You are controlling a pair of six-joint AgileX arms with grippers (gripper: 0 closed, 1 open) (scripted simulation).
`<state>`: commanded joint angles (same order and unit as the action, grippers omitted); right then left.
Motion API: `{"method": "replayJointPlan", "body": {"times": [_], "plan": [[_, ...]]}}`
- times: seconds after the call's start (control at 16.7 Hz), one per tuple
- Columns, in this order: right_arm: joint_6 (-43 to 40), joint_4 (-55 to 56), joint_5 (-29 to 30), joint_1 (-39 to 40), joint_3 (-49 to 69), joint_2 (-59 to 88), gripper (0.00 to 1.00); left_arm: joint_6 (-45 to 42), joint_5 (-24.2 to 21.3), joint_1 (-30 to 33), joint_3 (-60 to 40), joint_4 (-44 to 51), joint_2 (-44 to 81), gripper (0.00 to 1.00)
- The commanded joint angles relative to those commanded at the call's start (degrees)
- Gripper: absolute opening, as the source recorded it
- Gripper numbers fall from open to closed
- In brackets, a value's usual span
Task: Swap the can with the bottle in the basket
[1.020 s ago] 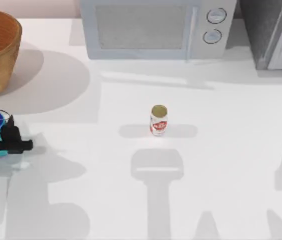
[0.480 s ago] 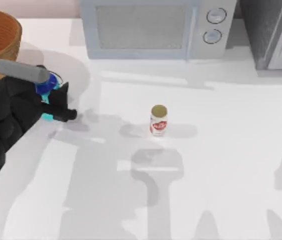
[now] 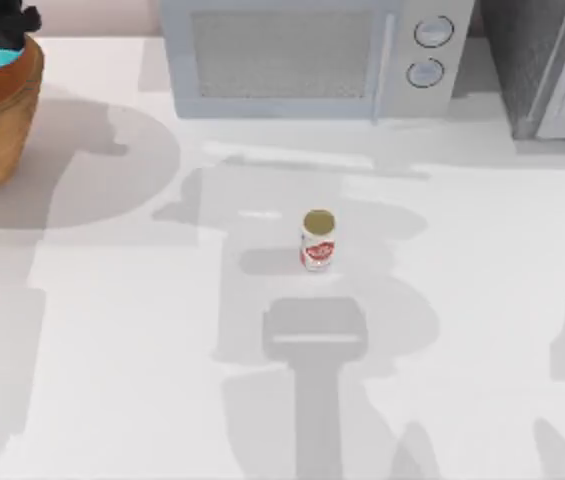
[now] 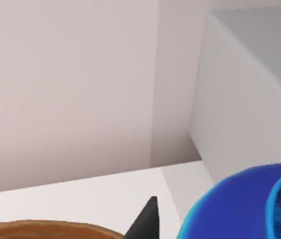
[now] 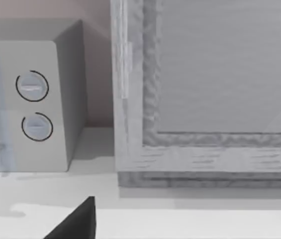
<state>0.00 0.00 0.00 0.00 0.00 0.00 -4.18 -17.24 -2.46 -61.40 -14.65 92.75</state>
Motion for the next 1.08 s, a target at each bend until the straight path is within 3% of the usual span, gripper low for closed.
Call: {"method": "replayJointPlan", "body": {"times": [0.36, 0.78, 1.08], "plan": [[0.00, 0.00, 0.00, 0.00, 0.00, 0.00, 1.00, -1.20, -0.08, -13.73, -12.58, 15.83, -0.28, 0.00], [0.00, 0.00, 0.00, 0.00, 0.00, 0.00, 1.00, -1.35, 0.30, -13.86, -13.28, 15.28, 0.48, 0.00], [0.00, 0.00, 0.00, 0.00, 0.00, 0.00, 1.00, -0.89, 1.55, -12.58, -14.96, 9.95, 8.32, 0.00]]}}
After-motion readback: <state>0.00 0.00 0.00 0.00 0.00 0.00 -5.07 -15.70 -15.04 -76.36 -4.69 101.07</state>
